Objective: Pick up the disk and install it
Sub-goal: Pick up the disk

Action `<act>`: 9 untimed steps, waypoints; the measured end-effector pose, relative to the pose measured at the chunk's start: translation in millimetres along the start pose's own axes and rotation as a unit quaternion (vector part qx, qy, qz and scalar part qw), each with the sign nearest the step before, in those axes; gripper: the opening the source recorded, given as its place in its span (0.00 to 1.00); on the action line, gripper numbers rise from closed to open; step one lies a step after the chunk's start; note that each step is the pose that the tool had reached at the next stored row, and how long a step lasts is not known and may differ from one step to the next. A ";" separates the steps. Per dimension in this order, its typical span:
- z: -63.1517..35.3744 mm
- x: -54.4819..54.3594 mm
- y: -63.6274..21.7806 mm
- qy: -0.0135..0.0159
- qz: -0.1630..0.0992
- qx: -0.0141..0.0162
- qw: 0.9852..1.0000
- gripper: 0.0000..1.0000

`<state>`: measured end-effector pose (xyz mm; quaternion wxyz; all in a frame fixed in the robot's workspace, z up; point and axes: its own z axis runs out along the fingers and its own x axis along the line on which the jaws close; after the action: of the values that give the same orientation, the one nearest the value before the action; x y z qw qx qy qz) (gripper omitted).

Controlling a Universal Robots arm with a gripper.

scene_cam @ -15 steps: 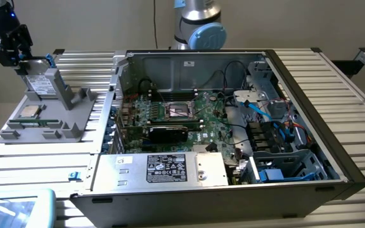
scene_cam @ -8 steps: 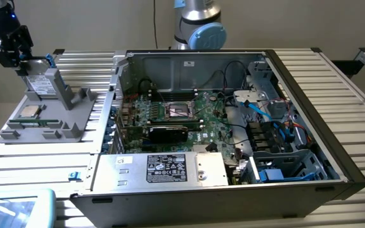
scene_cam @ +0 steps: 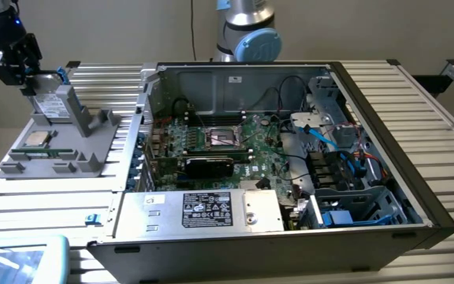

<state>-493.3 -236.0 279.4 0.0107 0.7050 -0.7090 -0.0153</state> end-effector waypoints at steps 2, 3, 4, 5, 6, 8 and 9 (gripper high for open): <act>0.5 0.0 0.0 0.000 0.000 0.000 1.000 0.61; 0.7 0.0 0.0 0.000 0.000 0.000 1.000 0.61; 1.1 0.0 -0.1 0.000 0.000 0.000 1.000 0.53; 1.3 0.0 -0.1 0.000 0.000 0.000 1.000 0.53; 1.5 0.0 -0.1 0.000 0.000 0.000 1.000 0.53; 1.5 0.0 -0.1 0.000 0.000 0.000 1.000 0.53; 1.6 0.0 -0.1 0.000 0.001 0.000 1.000 0.53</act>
<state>-493.3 -236.0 277.8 0.0106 0.7044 -0.7096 -0.0152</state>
